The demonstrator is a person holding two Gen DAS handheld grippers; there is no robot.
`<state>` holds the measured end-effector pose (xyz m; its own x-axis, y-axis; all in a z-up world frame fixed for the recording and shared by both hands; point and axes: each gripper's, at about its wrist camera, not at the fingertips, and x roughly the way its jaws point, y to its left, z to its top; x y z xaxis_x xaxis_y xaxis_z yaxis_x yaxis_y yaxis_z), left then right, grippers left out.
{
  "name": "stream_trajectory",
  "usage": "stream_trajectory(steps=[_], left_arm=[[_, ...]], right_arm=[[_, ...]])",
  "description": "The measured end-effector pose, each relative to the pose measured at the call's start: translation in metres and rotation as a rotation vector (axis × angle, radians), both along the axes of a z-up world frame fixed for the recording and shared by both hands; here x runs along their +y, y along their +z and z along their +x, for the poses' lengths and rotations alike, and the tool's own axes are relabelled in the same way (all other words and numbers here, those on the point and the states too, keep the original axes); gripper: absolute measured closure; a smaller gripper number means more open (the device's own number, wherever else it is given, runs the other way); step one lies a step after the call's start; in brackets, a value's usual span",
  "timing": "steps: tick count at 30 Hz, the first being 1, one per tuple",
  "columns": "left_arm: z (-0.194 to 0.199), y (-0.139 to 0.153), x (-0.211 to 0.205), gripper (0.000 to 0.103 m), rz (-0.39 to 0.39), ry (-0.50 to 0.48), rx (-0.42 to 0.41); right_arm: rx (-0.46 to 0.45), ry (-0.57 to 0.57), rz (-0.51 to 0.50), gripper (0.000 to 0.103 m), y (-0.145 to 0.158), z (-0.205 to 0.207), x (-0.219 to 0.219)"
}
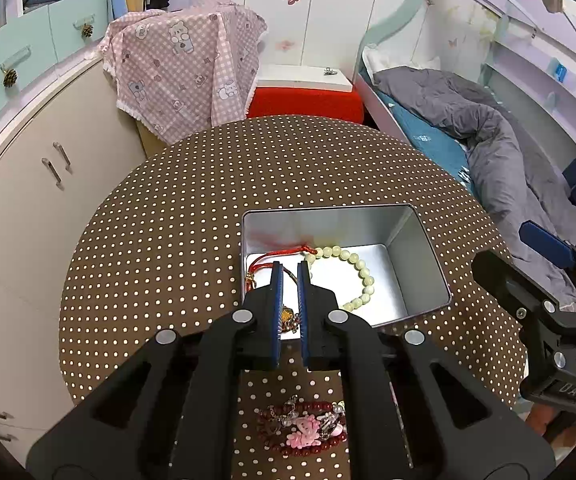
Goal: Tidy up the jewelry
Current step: 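Open both tools to release the jewelry in the box and withdraw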
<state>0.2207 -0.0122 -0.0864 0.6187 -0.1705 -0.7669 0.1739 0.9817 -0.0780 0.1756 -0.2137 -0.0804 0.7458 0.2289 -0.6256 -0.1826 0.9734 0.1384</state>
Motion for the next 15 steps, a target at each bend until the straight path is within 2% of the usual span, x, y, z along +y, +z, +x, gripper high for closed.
stream_trajectory(steps=[15], left_arm=[[-0.029, 0.011, 0.004, 0.095, -0.026, -0.032, -0.017]], right_arm=[[-0.026, 0.012, 0.002, 0.010, 0.009, -0.029, 0.006]])
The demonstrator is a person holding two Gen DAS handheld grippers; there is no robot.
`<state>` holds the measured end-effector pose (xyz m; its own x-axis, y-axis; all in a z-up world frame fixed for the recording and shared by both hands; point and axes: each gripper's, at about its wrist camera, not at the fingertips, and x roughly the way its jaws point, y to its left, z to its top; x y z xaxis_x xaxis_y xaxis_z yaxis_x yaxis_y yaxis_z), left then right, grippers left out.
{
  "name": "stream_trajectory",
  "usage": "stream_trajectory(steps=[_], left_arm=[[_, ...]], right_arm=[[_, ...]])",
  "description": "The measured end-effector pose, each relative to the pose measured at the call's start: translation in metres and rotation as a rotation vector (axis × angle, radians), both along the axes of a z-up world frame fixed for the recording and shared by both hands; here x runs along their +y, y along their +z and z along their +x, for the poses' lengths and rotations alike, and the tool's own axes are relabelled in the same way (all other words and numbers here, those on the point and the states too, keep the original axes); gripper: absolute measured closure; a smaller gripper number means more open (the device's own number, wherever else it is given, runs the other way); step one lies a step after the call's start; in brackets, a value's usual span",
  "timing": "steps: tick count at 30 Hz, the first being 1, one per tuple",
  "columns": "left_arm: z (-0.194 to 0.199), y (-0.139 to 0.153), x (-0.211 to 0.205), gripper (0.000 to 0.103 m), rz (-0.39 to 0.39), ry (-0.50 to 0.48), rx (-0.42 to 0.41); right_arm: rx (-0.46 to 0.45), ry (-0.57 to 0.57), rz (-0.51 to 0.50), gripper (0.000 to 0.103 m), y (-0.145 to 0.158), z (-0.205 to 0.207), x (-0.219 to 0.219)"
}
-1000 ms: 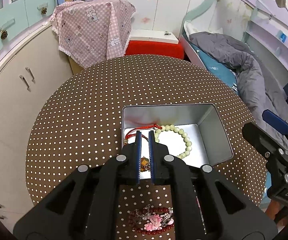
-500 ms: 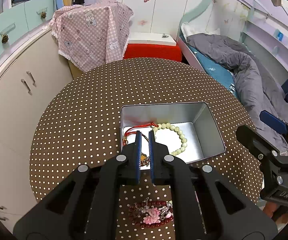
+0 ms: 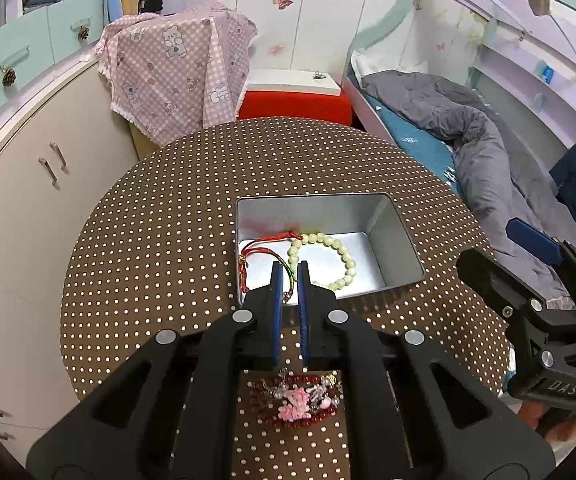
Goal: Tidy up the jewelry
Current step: 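Open both tools to release the jewelry in the box and withdraw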
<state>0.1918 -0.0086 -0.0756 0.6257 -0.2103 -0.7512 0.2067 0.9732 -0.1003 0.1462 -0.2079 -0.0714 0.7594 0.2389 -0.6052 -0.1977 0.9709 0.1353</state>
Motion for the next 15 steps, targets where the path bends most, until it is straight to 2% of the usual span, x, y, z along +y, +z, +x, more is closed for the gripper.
stream_trajectory(steps=[6, 15], left_arm=[[-0.019, 0.006, -0.002, 0.095, -0.005, -0.036, -0.013], [-0.042, 0.015, 0.010, 0.095, -0.011, -0.016, -0.039]], right_arm=[[-0.025, 0.006, 0.003, 0.010, 0.008, -0.015, 0.001], [-0.058, 0.020, 0.007, 0.010, 0.015, -0.036, 0.003]])
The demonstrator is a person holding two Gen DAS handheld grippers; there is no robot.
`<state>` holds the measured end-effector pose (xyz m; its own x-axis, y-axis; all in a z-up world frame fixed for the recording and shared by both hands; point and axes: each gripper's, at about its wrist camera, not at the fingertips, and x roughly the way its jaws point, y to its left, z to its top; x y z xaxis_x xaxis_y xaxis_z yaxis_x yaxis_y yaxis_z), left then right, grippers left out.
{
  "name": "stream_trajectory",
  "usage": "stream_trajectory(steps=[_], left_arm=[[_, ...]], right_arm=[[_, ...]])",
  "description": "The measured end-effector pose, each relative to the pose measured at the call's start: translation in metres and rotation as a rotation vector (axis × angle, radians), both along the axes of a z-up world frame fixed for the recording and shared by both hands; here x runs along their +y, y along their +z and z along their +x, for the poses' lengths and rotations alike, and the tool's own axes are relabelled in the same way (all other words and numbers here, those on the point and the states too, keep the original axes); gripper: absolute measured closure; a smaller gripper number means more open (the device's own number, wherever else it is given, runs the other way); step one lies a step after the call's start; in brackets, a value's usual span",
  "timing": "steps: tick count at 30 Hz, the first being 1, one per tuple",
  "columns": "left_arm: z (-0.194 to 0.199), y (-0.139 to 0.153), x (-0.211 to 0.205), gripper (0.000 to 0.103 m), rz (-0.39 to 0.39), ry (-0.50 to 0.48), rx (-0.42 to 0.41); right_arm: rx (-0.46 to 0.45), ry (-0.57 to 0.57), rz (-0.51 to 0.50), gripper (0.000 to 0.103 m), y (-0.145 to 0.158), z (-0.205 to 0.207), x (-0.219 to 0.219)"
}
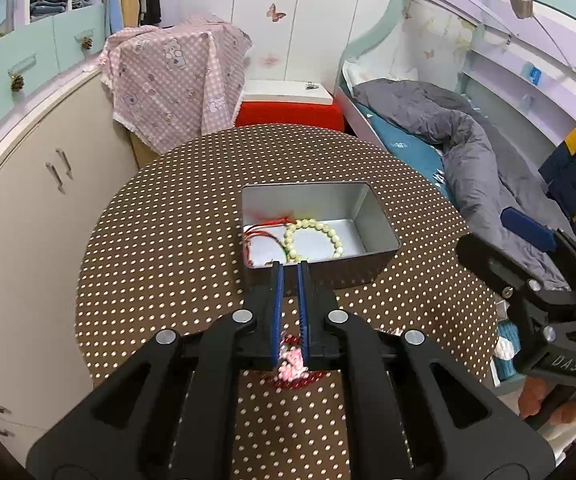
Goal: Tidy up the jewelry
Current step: 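Open both tools to release the jewelry in the box and withdraw, then grasp the dark red bead strand with the left tool and lift it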
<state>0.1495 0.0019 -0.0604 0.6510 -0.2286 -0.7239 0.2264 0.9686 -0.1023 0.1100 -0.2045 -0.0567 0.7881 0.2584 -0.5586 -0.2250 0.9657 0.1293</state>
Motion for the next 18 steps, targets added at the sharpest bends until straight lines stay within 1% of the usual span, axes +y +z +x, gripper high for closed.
stream_trajectory(steps=[2, 3, 4, 5, 6, 7, 10, 14, 18], left_arm=[[-0.005, 0.000, 0.004, 0.095, -0.009, -0.003, 0.012], [-0.007, -0.001, 0.006, 0.089, -0.008, -0.001, 0.017], [-0.010, -0.001, 0.008, 0.074, 0.001, 0.004, 0.016], [-0.013, -0.001, 0.010, 0.028, 0.005, 0.006, -0.002], [-0.020, 0.002, 0.012, 0.015, 0.002, 0.002, -0.050], [-0.026, 0.003, 0.014, 0.015, 0.004, 0.007, -0.076], [-0.034, 0.001, 0.020, 0.015, 0.002, 0.020, -0.076], [-0.034, -0.014, 0.029, 0.015, 0.037, 0.061, -0.035], [-0.035, -0.037, 0.046, 0.015, 0.052, 0.097, 0.024]], right_arm=[[-0.005, 0.007, 0.001, 0.010, 0.001, -0.003, 0.001], [-0.007, 0.010, 0.000, 0.010, 0.001, -0.005, 0.002], [-0.006, 0.014, -0.002, 0.009, 0.000, -0.007, 0.003], [-0.002, 0.019, -0.005, 0.009, -0.002, -0.008, 0.004], [0.003, 0.023, -0.008, 0.009, -0.004, -0.009, 0.005], [0.010, 0.029, -0.011, 0.009, -0.006, -0.009, 0.008], [0.035, 0.039, -0.013, 0.009, -0.013, -0.010, 0.014], [0.072, 0.068, -0.022, 0.009, -0.025, -0.011, 0.026], [0.127, 0.085, -0.040, 0.009, -0.045, -0.010, 0.038]])
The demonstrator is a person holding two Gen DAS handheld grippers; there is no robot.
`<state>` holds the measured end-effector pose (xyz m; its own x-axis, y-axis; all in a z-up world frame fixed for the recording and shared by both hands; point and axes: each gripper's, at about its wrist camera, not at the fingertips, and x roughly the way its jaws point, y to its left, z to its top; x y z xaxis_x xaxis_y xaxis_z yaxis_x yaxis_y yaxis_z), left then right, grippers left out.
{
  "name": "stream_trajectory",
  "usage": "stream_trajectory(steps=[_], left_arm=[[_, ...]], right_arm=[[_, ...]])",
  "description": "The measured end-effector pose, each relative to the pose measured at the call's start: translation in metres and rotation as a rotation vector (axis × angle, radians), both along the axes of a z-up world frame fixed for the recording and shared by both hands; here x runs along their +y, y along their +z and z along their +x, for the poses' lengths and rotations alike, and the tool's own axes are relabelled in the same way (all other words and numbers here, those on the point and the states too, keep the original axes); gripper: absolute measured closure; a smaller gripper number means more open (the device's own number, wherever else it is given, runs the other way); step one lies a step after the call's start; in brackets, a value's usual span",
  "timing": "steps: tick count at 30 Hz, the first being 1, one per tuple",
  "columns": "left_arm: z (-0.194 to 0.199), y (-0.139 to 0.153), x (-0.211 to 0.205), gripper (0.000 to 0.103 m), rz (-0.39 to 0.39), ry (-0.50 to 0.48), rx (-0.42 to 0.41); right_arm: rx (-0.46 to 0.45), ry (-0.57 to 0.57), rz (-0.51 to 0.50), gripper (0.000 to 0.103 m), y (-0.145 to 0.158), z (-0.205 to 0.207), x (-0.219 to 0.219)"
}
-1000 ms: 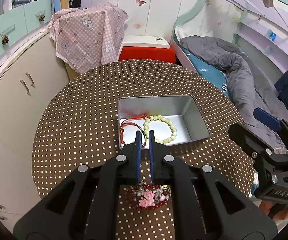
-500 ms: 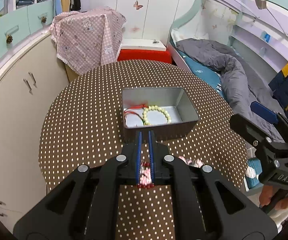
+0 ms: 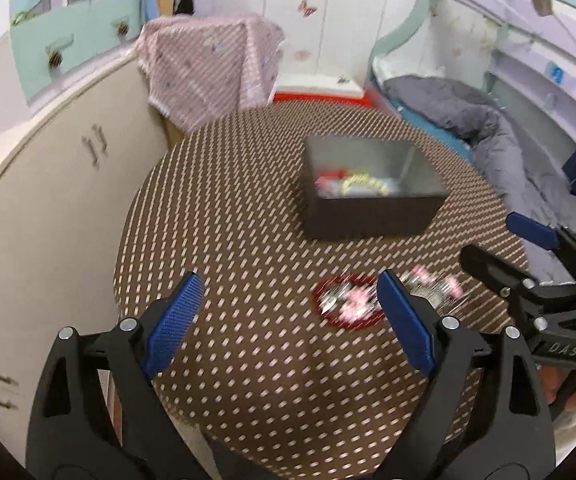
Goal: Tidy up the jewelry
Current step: 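Grasp the dark red bead strand with the left tool and lift it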
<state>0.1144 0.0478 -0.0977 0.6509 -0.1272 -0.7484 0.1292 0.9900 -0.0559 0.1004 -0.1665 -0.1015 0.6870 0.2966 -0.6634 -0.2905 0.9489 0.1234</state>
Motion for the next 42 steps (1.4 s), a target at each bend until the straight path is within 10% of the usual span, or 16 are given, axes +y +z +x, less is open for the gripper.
stream_trajectory(steps=[10, 29, 34, 37, 39, 42], left_arm=[[0.010, -0.048, 0.013, 0.015, -0.100, -0.010, 0.079], [0.021, -0.071, -0.021, 0.016, 0.146, -0.061, 0.019], [0.022, -0.076, -0.022, 0.017, 0.071, -0.059, 0.061], [0.019, -0.073, -0.018, 0.043, 0.062, -0.064, 0.036], [0.018, -0.069, -0.015, 0.087, 0.050, -0.053, 0.037], [0.018, -0.069, -0.013, 0.095, 0.042, -0.054, 0.047]], right_arm=[[0.094, 0.001, -0.047, 0.009, -0.035, 0.002, 0.015], [0.148, -0.078, -0.026, 0.009, -0.047, 0.014, -0.011], [0.153, -0.072, -0.015, 0.009, -0.048, 0.014, -0.012], [0.155, -0.077, -0.004, 0.009, -0.048, 0.015, -0.016], [0.159, -0.084, 0.003, 0.009, -0.049, 0.016, -0.018], [0.161, -0.089, 0.015, 0.009, -0.050, 0.016, -0.022]])
